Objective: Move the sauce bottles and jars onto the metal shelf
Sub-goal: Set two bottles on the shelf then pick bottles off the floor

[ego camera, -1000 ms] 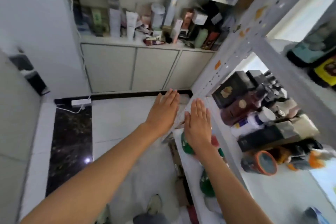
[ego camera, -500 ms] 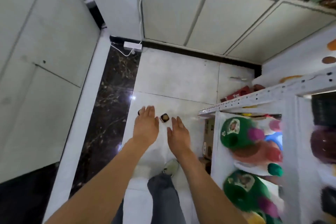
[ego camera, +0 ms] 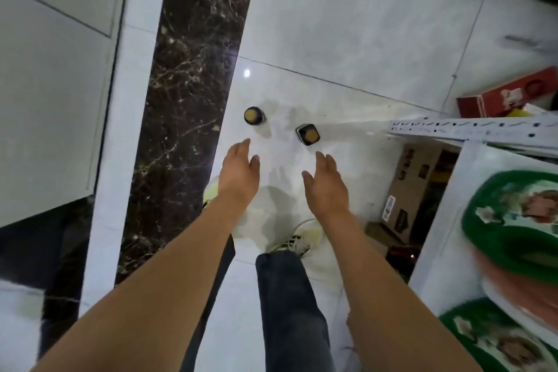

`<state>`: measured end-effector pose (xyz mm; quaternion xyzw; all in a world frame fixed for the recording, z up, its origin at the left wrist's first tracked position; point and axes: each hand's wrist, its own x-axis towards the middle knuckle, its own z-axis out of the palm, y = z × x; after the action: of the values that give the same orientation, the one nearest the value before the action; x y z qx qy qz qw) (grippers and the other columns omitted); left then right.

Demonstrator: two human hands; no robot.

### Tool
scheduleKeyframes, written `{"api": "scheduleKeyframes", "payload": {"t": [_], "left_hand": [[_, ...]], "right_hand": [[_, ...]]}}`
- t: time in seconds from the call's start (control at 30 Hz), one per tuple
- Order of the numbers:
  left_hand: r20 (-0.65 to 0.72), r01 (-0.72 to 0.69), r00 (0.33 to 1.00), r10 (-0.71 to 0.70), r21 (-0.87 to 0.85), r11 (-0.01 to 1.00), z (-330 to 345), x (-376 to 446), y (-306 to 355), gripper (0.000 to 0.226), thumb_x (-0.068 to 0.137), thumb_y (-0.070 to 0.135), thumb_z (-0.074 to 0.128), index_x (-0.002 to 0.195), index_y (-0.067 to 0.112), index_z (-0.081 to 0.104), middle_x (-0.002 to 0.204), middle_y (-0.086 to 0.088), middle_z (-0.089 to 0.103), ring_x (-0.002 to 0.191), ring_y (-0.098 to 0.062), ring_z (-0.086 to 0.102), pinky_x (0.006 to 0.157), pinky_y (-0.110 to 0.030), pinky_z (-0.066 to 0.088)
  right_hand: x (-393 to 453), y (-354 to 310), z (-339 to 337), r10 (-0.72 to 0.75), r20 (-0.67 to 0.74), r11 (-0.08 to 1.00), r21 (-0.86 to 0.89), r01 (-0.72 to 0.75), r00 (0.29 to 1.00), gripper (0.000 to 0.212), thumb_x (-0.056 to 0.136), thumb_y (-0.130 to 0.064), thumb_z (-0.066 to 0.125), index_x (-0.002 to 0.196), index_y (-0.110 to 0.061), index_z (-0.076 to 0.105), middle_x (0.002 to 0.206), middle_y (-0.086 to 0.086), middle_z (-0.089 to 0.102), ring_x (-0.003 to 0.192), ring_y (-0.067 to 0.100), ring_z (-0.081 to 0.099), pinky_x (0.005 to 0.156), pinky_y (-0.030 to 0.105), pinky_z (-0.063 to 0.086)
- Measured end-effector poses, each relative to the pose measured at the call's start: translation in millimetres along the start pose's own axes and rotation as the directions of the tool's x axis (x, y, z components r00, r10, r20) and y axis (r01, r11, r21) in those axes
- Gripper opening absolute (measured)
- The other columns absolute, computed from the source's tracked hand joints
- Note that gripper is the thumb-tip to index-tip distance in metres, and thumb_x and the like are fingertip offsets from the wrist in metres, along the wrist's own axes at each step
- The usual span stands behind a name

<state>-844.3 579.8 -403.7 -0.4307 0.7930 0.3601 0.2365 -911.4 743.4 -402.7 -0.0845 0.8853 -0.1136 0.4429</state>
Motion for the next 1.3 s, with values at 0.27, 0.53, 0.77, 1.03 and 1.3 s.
{"api": "scheduleKeyframes", "payload": {"t": [0.27,0.53,0.77,1.03,1.3], "left_hand": [[-0.14,0.122,0.98,-0.138,-0.118,0.986,67.0,128.3,-41.5,0.062,0.097,0.029,0.055,0.151,0.016,0.027,0.155,-0.007,0.027,0.138,-0.023,0.035,0.11,-0.029,0.03],[-0.106,0.012,0.994,-0.01,0.016,1.0,99.7,230.8,-37.6,0.053,0.094,0.016,0.059,0.142,0.009,0.038,0.141,-0.013,0.044,0.127,-0.027,0.046,0.101,-0.028,0.036],[-0.169,-0.176,0.963,0.211,0.198,0.964,117.1,229.3,-29.5,0.026,0.088,-0.004,0.048,0.112,0.006,0.05,0.113,-0.014,0.05,0.09,-0.025,0.05,0.079,-0.033,0.044],[-0.135,-0.201,0.969,0.206,0.052,0.978,109.2,185.0,-18.4,0.029,0.086,-0.003,0.047,0.113,0.006,0.043,0.094,-0.009,0.054,0.082,-0.024,0.052,0.069,-0.037,0.045],[-0.072,-0.054,0.997,0.038,-0.231,0.971,81.8,49.0,-18.4,0.045,0.077,0.003,0.07,0.112,0.017,0.046,0.086,-0.003,0.061,0.079,-0.022,0.061,0.067,-0.035,0.054]], "right_hand": [[151.4,22.0,66.7,0.081,-0.023,0.982,0.171,-0.076,0.996,0.074,0.099,-0.034,0.056,0.156,-0.018,0.012,0.163,0.018,0.008,0.144,0.035,0.03,0.109,0.042,0.036],[228.2,41.9,103.1,-0.098,-0.279,0.995,0.003,0.103,0.955,0.036,0.088,-0.002,0.057,0.124,-0.004,0.057,0.122,0.018,0.054,0.099,0.035,0.058,0.069,0.022,0.027],[234.8,48.6,107.3,-0.191,-0.371,0.979,0.0,0.206,0.909,0.025,0.08,0.006,0.055,0.103,0.0,0.064,0.102,0.018,0.057,0.079,0.031,0.055,0.059,0.022,0.019],[212.6,50.4,99.9,-0.086,-0.32,0.977,0.157,0.143,0.944,0.02,0.081,0.003,0.058,0.095,-0.002,0.071,0.097,0.016,0.069,0.089,0.033,0.064,0.073,0.032,0.046],[79.4,57.3,86.0,0.226,-0.187,0.813,0.577,-0.08,0.956,0.037,0.075,-0.004,0.075,0.109,-0.016,0.067,0.094,-0.004,0.069,0.088,0.014,0.065,0.073,0.015,0.044]]}}
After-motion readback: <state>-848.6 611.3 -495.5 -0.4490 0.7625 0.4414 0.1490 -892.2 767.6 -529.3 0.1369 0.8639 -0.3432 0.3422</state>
